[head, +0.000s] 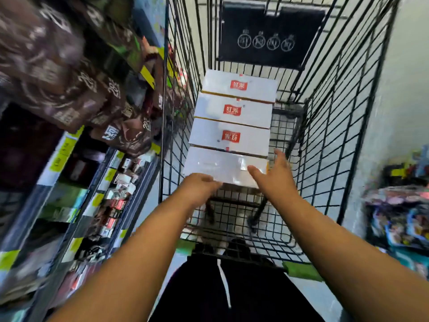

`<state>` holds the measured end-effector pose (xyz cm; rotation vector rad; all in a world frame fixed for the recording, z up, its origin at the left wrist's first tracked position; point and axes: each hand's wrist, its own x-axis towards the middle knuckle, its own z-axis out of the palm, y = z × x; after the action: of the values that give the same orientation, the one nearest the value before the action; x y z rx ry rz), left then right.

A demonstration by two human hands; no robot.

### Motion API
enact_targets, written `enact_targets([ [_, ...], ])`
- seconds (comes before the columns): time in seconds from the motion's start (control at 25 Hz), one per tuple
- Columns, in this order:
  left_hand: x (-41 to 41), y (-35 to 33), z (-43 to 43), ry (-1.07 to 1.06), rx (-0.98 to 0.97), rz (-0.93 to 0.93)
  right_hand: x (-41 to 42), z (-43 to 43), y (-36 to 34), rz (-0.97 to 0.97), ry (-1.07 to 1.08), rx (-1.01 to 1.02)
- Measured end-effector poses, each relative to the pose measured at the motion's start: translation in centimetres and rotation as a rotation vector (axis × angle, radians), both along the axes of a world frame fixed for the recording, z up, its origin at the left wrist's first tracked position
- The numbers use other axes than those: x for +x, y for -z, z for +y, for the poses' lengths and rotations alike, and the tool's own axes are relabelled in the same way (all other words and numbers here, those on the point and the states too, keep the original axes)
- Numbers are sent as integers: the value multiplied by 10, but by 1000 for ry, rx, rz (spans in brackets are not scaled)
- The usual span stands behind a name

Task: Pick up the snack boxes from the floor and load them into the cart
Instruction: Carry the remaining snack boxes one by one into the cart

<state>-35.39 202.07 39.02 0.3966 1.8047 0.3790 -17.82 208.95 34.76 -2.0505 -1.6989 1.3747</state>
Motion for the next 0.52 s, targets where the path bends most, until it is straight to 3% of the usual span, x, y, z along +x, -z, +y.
enact_targets([
  [0.12, -11, -65, 8, 86, 211, 163, -15, 9, -70, 83, -63, 66],
  [0.36, -19, -221, -9, -30, 631, 320, -60, -9, -233, 367, -157, 245],
  [0.52, -43, -307, -67, -151, 898, 366, -96, -57, -327, 535, -237, 350],
])
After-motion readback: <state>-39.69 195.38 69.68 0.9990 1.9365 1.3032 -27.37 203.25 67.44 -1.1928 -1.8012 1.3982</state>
